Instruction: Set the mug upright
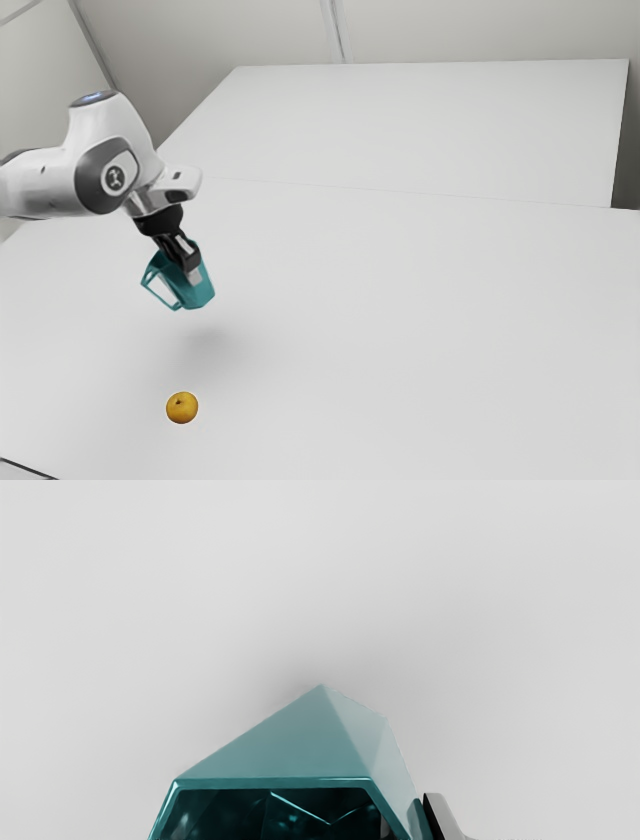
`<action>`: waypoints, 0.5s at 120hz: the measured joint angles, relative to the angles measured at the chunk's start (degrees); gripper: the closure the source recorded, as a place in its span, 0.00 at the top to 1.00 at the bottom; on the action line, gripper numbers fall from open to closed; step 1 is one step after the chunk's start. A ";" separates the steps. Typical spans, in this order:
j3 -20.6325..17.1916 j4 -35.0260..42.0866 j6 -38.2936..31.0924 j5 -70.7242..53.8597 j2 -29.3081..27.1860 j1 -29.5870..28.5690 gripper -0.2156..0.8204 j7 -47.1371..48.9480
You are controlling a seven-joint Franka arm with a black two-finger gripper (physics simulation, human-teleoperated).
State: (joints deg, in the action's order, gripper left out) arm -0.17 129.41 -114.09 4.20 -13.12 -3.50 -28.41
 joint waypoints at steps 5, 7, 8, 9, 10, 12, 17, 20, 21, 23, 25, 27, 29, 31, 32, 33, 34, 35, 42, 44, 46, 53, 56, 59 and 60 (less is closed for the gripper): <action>-0.73 0.26 -0.12 -0.65 -0.28 -0.01 0.04 1.53; -1.03 0.49 -0.25 -0.93 -0.43 0.01 0.04 2.15; -1.16 0.60 -0.32 -1.05 -0.49 0.03 0.04 2.45; -1.27 0.70 -0.40 -1.18 -0.56 0.06 0.04 2.75; -1.38 0.82 -0.48 -1.29 -0.60 0.08 0.04 3.05; -1.56 1.05 -0.64 -1.50 -0.68 0.11 0.04 3.63; -2.08 1.62 -1.14 -1.99 -0.91 0.14 0.04 5.08; -2.41 1.93 -1.47 -2.23 -1.02 0.15 0.04 5.93; -2.52 2.00 -1.58 -2.30 -1.04 0.16 0.04 6.20; -2.74 2.12 -1.78 -2.42 -1.06 0.20 0.04 6.75; -2.94 2.21 -2.00 -2.54 -1.08 0.28 0.04 7.30; -3.19 2.32 -2.27 -2.73 -1.09 0.39 0.04 7.84; -3.41 2.47 -2.57 -2.94 -1.10 0.48 0.04 8.38; -3.60 2.65 -2.91 -3.14 -1.11 0.57 0.04 8.91; -3.69 2.72 -3.08 -3.23 -1.10 0.61 0.04 9.17; -3.79 2.80 -3.24 -3.32 -1.09 0.63 0.04 9.44; -3.90 2.86 -3.40 -3.40 -1.07 0.65 0.04 9.71; -4.00 2.92 -3.55 -3.48 -1.05 0.68 0.04 9.98; -4.69 3.69 -4.84 -3.94 -0.84 0.77 0.04 11.78; -4.80 3.98 -5.27 -4.06 -0.75 0.79 0.04 12.27; -4.88 4.26 -5.73 -4.18 -0.64 0.80 0.04 12.75; -5.03 4.81 -7.17 -4.73 -0.25 0.80 0.04 14.36; -5.06 4.91 -7.74 -4.95 -0.01 0.83 0.04 15.05; -5.07 4.98 -8.31 -5.13 0.23 0.91 0.04 15.70; -5.08 4.99 -8.49 -5.19 0.30 0.95 0.04 15.91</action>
State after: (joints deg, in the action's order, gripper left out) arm -5.24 134.41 -122.59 -0.99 -12.82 -2.55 -12.50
